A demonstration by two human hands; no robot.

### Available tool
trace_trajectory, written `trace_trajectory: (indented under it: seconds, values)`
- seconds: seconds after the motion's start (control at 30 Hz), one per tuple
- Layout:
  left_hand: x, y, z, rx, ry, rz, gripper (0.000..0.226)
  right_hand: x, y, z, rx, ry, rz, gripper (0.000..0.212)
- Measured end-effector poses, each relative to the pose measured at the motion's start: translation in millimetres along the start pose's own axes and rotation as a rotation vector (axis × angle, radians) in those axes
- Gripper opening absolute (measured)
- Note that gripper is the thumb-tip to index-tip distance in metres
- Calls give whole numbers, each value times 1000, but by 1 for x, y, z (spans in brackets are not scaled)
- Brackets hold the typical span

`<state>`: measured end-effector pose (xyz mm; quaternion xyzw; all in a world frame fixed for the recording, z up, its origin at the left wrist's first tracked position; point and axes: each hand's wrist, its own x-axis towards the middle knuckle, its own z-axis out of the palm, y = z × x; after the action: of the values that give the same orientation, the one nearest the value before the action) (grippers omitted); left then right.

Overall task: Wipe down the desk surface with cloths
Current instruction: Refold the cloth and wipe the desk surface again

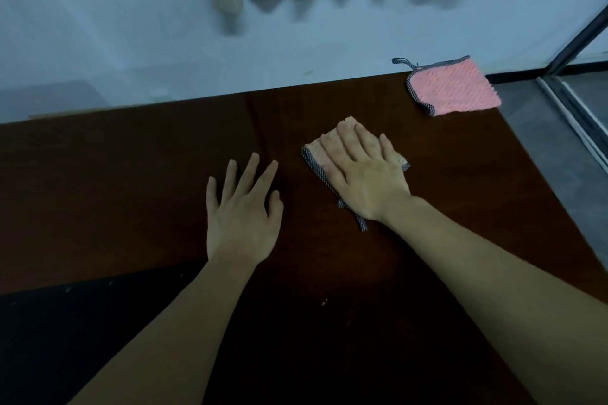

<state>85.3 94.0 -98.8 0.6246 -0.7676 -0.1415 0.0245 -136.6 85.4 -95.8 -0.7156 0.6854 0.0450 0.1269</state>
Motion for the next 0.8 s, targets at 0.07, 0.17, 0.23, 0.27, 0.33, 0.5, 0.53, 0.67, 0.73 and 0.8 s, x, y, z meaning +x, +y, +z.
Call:
trace_trajectory:
  seconds: [0.07,0.17,0.23,0.27,0.33,0.5,0.53,0.67,0.73,0.8]
  values:
    - [-1,0,0,-2,3,0,56,-17,-7,4,-5,-3,-27,60]
    - [1,0,0,8,1,-3,57,-60,-15,19,-11,30,-145,62]
    - [0,2,0,14,17,-8,57,-83,-13,29,-17,66,-225,60]
    - [-1,2,1,12,27,-8,57,-89,-10,32,-17,69,-247,59]
    - [0,3,0,10,29,-7,57,-85,-3,32,-16,56,-257,58]
    - [3,2,-2,12,-8,-10,57,-22,9,11,1,30,-81,58]
    - [2,3,-2,11,-8,-8,57,-8,10,6,2,17,-47,57]
    - [1,1,0,10,24,7,58,20,-1,-4,16,3,10,59]
    - [0,0,1,14,33,14,58,11,-8,-2,12,-22,21,59]
    - [0,0,1,12,23,11,58,-13,-15,3,-5,-34,-17,59]
